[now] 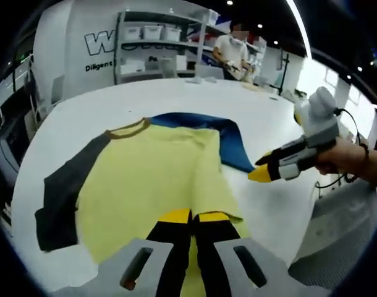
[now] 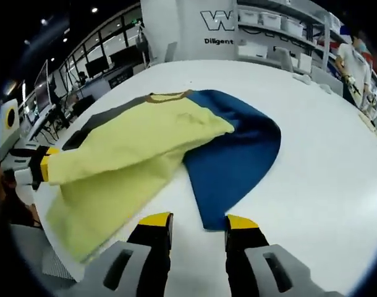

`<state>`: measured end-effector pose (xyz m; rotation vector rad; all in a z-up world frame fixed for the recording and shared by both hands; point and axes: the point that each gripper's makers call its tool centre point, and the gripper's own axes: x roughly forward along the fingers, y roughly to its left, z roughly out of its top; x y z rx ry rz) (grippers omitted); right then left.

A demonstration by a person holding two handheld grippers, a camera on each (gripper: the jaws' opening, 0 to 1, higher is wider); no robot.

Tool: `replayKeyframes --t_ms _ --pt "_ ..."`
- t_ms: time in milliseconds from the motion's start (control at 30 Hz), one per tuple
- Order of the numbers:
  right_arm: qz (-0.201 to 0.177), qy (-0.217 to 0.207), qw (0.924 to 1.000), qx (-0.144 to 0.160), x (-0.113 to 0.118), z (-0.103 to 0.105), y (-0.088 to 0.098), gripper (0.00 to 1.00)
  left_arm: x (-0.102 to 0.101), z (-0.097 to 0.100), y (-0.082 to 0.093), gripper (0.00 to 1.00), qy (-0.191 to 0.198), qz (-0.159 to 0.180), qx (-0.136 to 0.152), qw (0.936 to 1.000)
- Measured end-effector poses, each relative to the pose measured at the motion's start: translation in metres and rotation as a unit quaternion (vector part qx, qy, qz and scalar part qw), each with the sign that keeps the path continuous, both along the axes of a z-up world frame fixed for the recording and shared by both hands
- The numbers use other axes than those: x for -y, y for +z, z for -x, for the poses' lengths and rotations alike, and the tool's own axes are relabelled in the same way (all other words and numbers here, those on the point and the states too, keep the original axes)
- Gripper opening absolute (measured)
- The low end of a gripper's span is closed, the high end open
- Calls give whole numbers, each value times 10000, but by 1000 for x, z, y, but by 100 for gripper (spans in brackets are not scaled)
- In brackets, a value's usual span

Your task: Fold the garment on the visible template until the final outline fits inside the template.

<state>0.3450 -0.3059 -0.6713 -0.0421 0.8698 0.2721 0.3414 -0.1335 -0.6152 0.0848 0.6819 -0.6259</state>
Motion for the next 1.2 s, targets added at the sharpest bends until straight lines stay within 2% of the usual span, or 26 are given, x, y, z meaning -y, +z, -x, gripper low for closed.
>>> replayKeyframes --t_ms 133,233,367,567,633,800,867,1033,1200 --pt "32 79 10000 9 1 1 -3 19 0 0 0 0 12 20 -14 10000" --pt "212 191 9996 -28 3 2 -9 16 0 1 0 0 29 37 -23 10000" --pt "584 222 9980 137 13 -2 -10 3 0 1 0 0 56 62 -37 10000" --pt "549 219 9980 215 13 -4 -9 0 1 1 -1 0 56 83 -57 9999" --pt "446 175 9988 62 13 -1 -7 0 1 1 0 0 57 89 -63 9999" --pt "226 27 9997 131 20 -5 11 0 2 2 1 0 16 116 -89 9999" --pt "342 -49 9994 35 31 -5 17 0 3 2 2 0 0 97 -76 9999" --pt "319 -177 9992 140 52 -13 38 0 6 6 1 0 -145 -93 -9 9999" --pt "373 -403 9984 167 81 -23 58 0 12 8 6 0 -265 10 -3 9996"
